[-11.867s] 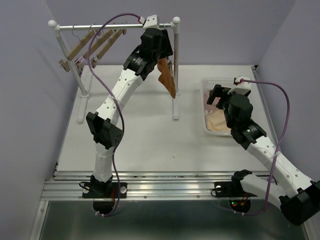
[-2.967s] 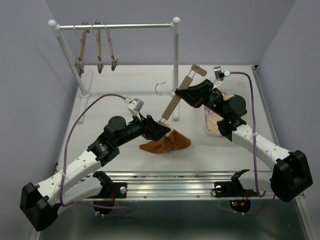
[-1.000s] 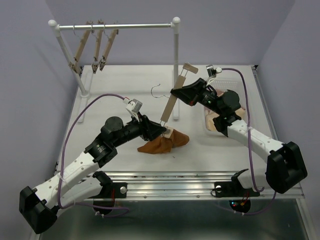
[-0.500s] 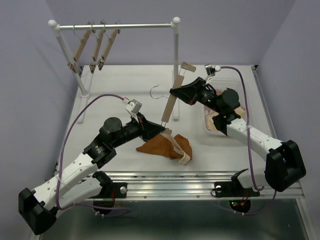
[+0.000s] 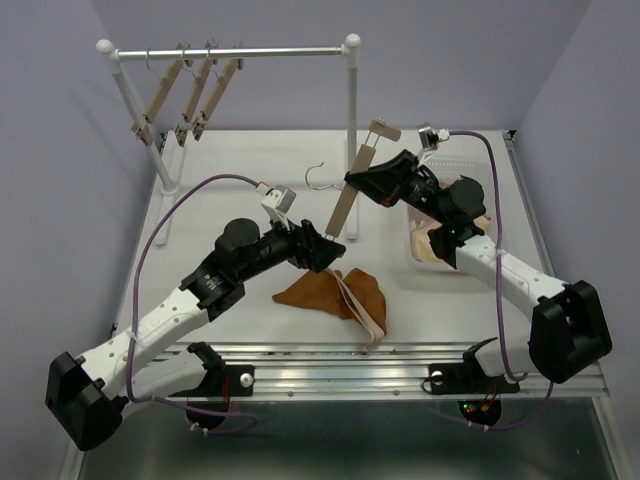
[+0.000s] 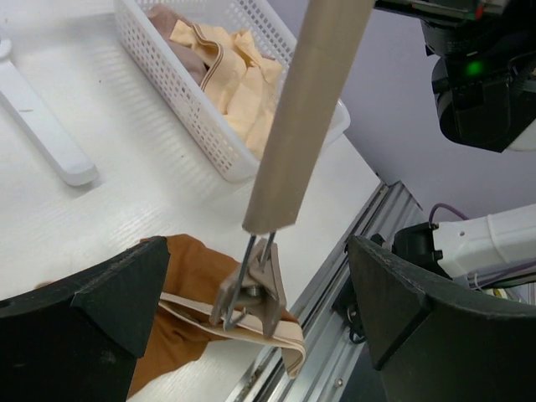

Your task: Remove the underwear clipped to the hanger

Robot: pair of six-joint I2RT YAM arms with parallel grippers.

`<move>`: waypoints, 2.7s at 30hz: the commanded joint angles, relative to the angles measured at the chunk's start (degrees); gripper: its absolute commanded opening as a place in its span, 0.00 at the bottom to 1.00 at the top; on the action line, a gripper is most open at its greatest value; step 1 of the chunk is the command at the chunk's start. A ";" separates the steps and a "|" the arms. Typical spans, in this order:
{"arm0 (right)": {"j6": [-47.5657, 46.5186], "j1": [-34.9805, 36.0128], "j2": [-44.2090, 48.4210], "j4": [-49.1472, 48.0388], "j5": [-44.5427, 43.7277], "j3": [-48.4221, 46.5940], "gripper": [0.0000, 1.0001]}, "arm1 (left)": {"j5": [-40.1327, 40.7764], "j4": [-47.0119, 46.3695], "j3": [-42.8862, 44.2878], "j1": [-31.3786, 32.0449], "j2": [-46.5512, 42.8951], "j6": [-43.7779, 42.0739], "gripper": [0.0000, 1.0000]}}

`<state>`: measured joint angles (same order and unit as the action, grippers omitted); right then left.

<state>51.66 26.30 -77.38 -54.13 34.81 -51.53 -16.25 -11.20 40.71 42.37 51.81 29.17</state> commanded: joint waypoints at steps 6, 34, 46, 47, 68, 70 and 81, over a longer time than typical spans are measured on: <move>4.94 -0.11 -0.75 -9.50 2.28 1.25 0.01 | -1.94 -12.00 7.01 0.26 8.30 -3.15 0.96; -23.77 1.81 6.53 29.93 -5.35 4.14 1.00 | 30.65 19.44 8.59 0.26 -3.81 -0.35 0.00; -46.39 24.49 -4.96 66.34 -36.71 -1.21 1.00 | 45.08 43.63 17.21 0.26 -4.88 7.65 0.00; -44.91 25.28 -5.93 66.61 -39.09 -1.12 1.00 | 44.47 43.55 17.12 0.17 -4.97 7.83 0.00; -38.03 19.52 7.85 62.84 -79.97 -9.99 0.01 | 44.11 39.95 16.68 0.17 -4.09 6.43 0.00; -39.17 16.43 11.88 61.52 -81.99 -10.52 0.01 | 44.02 39.42 16.95 0.17 -3.65 5.99 0.00; -44.19 -3.09 10.95 57.64 -79.03 -12.37 0.01 | 44.55 37.83 18.79 0.08 0.30 3.71 0.00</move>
<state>8.16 29.39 -63.59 6.20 -46.39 -62.33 25.96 29.87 56.01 42.65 51.11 34.79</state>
